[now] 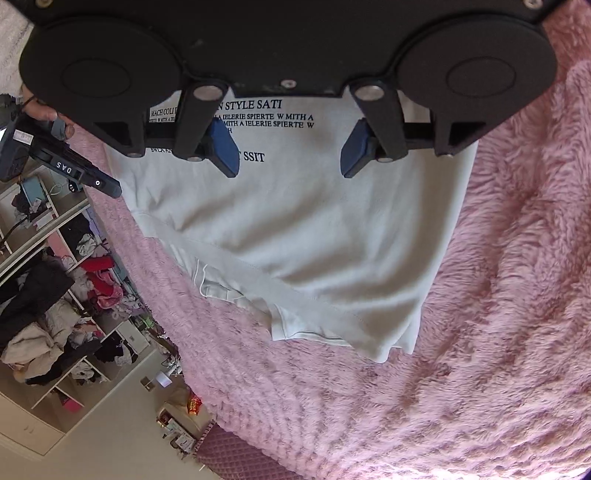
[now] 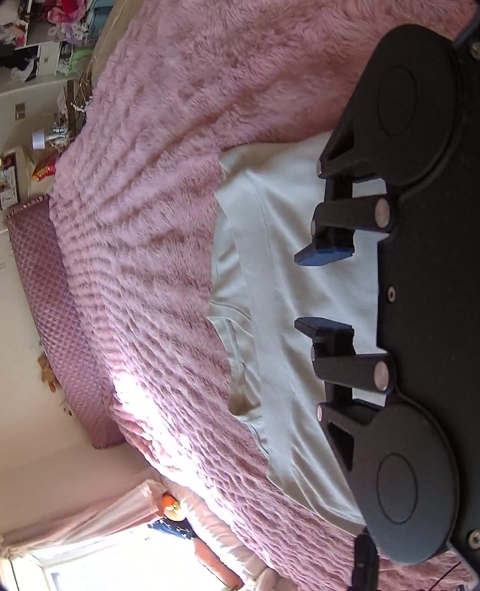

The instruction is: Fold small clothes

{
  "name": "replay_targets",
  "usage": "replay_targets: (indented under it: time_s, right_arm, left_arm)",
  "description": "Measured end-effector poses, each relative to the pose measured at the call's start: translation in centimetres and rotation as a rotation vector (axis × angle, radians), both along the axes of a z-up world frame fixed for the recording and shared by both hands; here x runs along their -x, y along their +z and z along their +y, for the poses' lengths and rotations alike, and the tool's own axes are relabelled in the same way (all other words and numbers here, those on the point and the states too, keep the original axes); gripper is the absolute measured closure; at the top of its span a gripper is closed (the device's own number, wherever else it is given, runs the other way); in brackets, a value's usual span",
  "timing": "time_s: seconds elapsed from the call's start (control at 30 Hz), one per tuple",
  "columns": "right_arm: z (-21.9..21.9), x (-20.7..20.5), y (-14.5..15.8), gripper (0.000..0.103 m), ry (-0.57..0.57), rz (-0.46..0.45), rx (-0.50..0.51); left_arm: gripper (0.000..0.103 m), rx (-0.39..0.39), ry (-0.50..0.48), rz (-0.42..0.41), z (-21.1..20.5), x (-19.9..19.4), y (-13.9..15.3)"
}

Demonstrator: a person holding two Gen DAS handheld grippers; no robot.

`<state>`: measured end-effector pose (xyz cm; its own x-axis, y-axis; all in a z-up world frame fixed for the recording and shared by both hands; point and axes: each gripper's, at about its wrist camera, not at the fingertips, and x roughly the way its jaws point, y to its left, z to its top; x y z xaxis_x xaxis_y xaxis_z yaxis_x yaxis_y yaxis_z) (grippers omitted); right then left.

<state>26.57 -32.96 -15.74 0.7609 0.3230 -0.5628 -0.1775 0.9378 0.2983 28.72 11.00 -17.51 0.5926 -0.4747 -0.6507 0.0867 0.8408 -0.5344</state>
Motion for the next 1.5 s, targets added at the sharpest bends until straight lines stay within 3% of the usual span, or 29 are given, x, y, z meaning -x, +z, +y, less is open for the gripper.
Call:
replay_targets:
  time_s: [0.1, 0.13, 0.17, 0.27, 0.4, 0.53, 0.63, 0.7, 0.83, 0.93, 1.0, 1.1, 1.3, 1.4, 1.5]
  right_arm:
    - [0.7, 2.0, -1.7, 0.072, 0.025, 0.062, 0.031]
    - [0.2, 2.6, -2.3, 0.073, -0.009, 0.077, 0.039]
    - [-0.5, 3.0, -2.7, 0.08, -0.04, 0.078, 0.048]
    - [-3.7, 4.6, -3.5, 0.083, -0.159, 0.073, 0.081]
    - [-5.8, 6.0, -4.3, 0.085, -0.221, 0.087, 0.119]
    - [-4.3, 7.0, -2.2, 0.082, -0.242, 0.08, 0.138]
    - [-2.3, 9.2, -0.3, 0.08, -0.169, 0.009, 0.08]
    - [-1.3, 10.0, -0.2, 0.08, -0.148, 0.009, 0.072]
    - [-1.6, 10.6, -3.2, 0.08, -0.203, 0.091, 0.126]
    - [-3.4, 11.3, -5.6, 0.082, -0.242, 0.157, 0.1]
    - [-3.3, 11.7, -5.5, 0.081, -0.254, 0.161, 0.103]
    - [-1.4, 12.0, -3.6, 0.079, -0.295, 0.139, 0.125]
    - [7.2, 10.0, 0.5, 0.079, -0.149, -0.017, 0.094]
    - [11.2, 8.0, 0.0, 0.079, -0.089, -0.02, 0.105]
    - [14.5, 6.1, -2.0, 0.079, -0.095, 0.009, 0.187]
  left_arm:
    - [0.042, -0.096, -0.001, 0.015, -0.9, -1.1, -1.4]
    - [0.042, -0.1, -0.012, 0.012, -0.9, -1.3, -1.8]
    - [0.04, -0.099, -0.014, 0.006, -0.6, -1.4, -2.0]
    - [0.04, -0.068, -0.005, 0.004, 0.6, -1.3, -2.4]
    - [0.04, -0.059, -0.004, -0.007, 1.0, -0.9, -2.9]
    - [0.042, -0.061, 0.037, 0.005, 0.8, 0.3, -1.0]
    - [0.041, -0.028, 0.029, -0.073, 0.6, 3.3, 1.0]
    - [0.039, -0.058, 0.025, -0.078, 0.4, 4.9, 1.2]
    - [0.039, -0.127, 0.074, 0.023, 1.7, 6.2, -1.8]
    - [0.038, -0.096, 0.091, 0.026, 3.4, 6.8, -3.8]
    - [0.038, -0.08, 0.096, 0.02, 3.9, 7.1, -4.2]
    - [0.038, -0.075, 0.11, 0.022, 4.0, 7.2, -3.6]
    - [0.038, -0.074, 0.164, 0.018, 5.5, 7.5, -2.3]
    - [0.038, -0.042, 0.165, 0.036, 6.3, 7.4, -2.6]
    - [0.038, -0.039, 0.163, 0.041, 6.2, 7.6, -2.9]
